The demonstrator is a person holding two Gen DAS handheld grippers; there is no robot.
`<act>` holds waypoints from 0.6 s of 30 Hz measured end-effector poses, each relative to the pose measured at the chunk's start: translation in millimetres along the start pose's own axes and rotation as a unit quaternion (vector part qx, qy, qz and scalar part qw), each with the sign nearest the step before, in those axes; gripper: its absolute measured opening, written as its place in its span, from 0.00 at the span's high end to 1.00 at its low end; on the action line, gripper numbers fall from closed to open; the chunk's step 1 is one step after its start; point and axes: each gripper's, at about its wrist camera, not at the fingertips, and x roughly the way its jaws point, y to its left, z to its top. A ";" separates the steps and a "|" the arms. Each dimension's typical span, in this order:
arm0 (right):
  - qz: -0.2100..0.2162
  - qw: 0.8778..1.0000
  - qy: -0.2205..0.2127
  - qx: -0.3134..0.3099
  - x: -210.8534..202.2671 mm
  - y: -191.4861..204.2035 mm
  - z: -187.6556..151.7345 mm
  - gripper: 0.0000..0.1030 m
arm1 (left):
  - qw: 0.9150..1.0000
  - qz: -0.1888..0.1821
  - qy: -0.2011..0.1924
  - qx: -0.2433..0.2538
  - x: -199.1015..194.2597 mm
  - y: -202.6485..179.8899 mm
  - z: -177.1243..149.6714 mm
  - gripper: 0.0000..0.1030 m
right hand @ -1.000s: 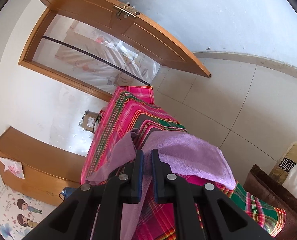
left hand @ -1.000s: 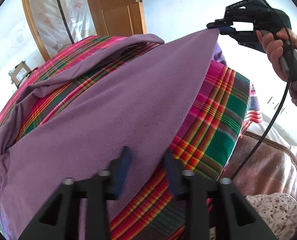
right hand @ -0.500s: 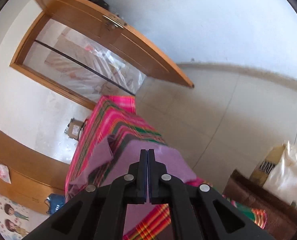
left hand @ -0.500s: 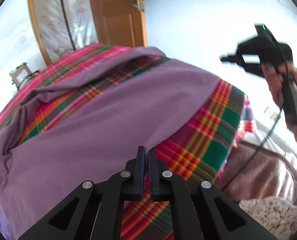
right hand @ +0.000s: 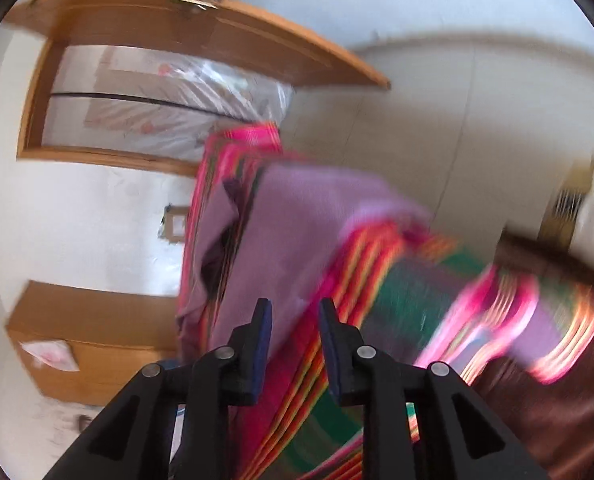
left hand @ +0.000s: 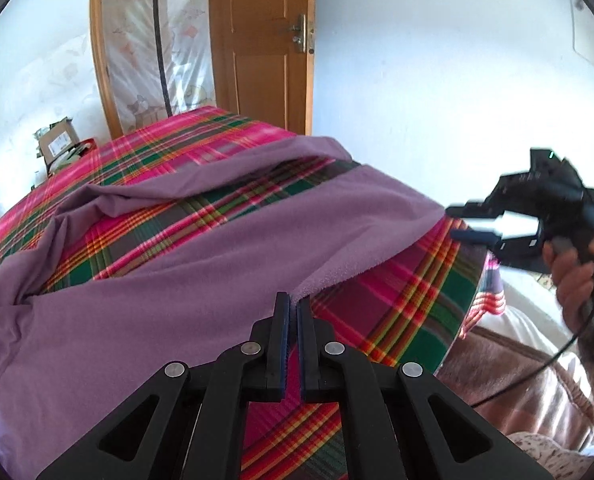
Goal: Fold clothes
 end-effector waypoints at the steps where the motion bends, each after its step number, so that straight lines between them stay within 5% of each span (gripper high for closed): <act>1: 0.005 1.000 0.009 0.007 4.3 -1.6 -2.9 0.73 | 1.000 -0.002 -0.002 -0.002 -2.2 0.4 0.8 0.97; 7: 0.046 0.999 0.005 0.022 23.7 -0.7 3.9 0.66 | 1.000 -0.007 -0.005 -0.005 -4.0 3.2 -1.6 0.97; 18: -0.021 0.997 -0.076 0.008 13.5 7.8 35.7 0.68 | 1.000 -0.017 -0.003 -0.009 -8.9 3.4 -5.3 0.97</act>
